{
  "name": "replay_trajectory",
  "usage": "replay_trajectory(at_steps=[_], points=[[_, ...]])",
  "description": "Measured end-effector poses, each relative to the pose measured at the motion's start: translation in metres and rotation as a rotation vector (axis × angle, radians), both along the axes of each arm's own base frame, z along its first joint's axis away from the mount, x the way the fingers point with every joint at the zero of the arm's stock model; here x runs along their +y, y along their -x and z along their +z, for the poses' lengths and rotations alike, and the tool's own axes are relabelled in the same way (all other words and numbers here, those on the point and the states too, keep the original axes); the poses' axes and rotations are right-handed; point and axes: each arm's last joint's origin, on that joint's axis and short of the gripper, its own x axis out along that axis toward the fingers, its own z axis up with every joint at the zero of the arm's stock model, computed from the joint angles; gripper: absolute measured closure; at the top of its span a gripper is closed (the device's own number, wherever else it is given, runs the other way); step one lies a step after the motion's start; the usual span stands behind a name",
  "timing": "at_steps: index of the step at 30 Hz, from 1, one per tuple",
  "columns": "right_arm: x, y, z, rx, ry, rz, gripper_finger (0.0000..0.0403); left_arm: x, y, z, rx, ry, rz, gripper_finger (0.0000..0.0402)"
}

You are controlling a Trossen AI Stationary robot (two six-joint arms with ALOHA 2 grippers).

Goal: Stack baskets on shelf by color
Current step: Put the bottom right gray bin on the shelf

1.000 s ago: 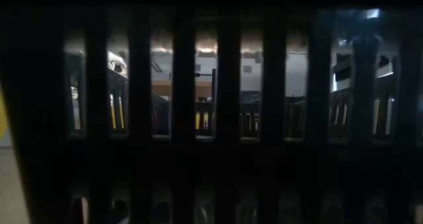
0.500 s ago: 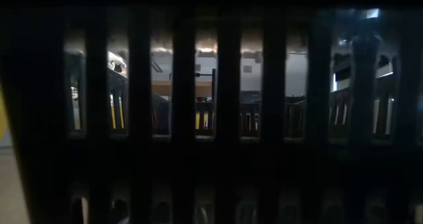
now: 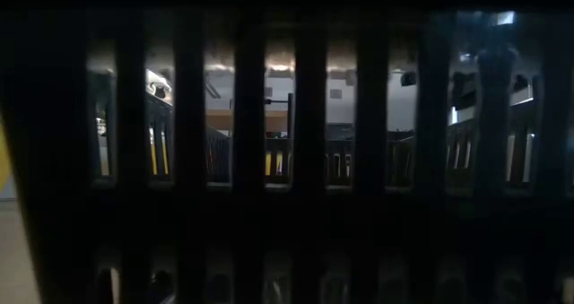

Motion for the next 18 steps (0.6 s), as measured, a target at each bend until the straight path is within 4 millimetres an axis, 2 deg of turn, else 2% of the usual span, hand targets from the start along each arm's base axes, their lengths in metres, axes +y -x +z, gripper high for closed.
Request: replay_trajectory(at_steps=[18], points=[[-0.004, -0.02, -0.037, 0.108, -0.007, 0.066, 0.0265, 0.0, 0.0, 0.0, 0.0, 0.0, 0.0, 0.0401]])
